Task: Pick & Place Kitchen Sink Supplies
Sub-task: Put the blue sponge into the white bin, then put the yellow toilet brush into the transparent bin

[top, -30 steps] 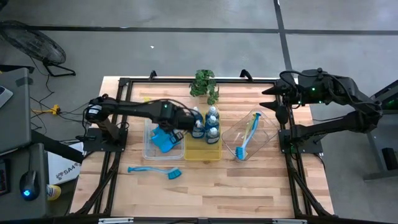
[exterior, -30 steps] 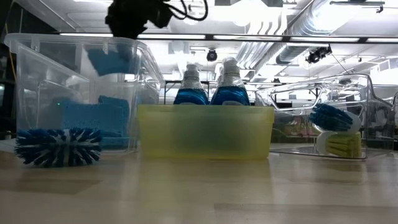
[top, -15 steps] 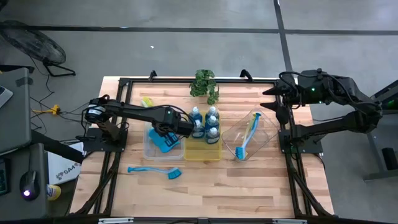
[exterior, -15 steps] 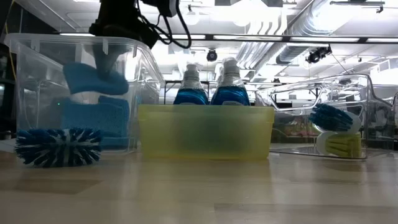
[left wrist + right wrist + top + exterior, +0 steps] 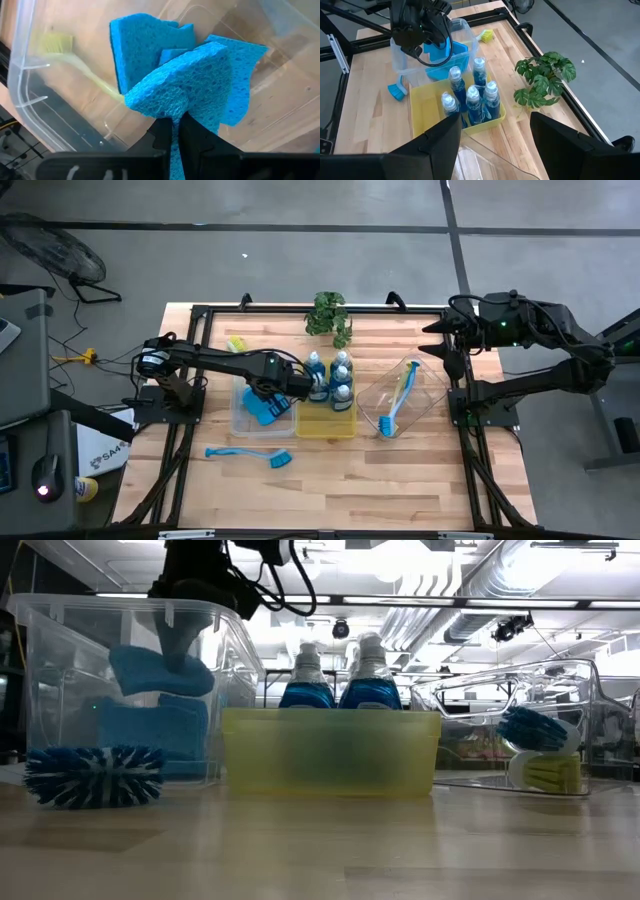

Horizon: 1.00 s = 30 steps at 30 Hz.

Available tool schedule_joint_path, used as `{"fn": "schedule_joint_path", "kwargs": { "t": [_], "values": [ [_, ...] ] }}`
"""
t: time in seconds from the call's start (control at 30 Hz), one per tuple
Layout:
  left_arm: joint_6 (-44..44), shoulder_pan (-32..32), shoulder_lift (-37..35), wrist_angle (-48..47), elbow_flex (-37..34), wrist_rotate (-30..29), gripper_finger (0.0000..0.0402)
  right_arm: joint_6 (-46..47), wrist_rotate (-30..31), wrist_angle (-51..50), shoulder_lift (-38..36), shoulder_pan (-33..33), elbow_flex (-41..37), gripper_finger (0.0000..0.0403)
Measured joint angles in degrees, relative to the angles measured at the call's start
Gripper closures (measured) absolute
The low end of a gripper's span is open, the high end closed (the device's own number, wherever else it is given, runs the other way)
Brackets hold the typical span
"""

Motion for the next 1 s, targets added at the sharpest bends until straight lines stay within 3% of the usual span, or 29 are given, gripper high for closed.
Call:
{"fn": "schedule_joint_path", "kwargs": {
  "t": [0.23,0.73,1.0],
  "values": [
    [0.01,0.0,0.02,0.78,0.0,0.18,0.0375,-0.17,-0.02,0.0,0.0,-0.01,0.0,0.0171],
    [0.01,0.02,0.02,0.72,0.02,1.73,0.025,-1.51,-0.24,0.0,0.0,0.0,0.0,0.0171],
    [0.01,0.02,0.02,0.43,0.09,4.39,0.0239,-1.53,-0.42,-0.26,0.0,0.0,0.01,0.0171]
  ]
}}
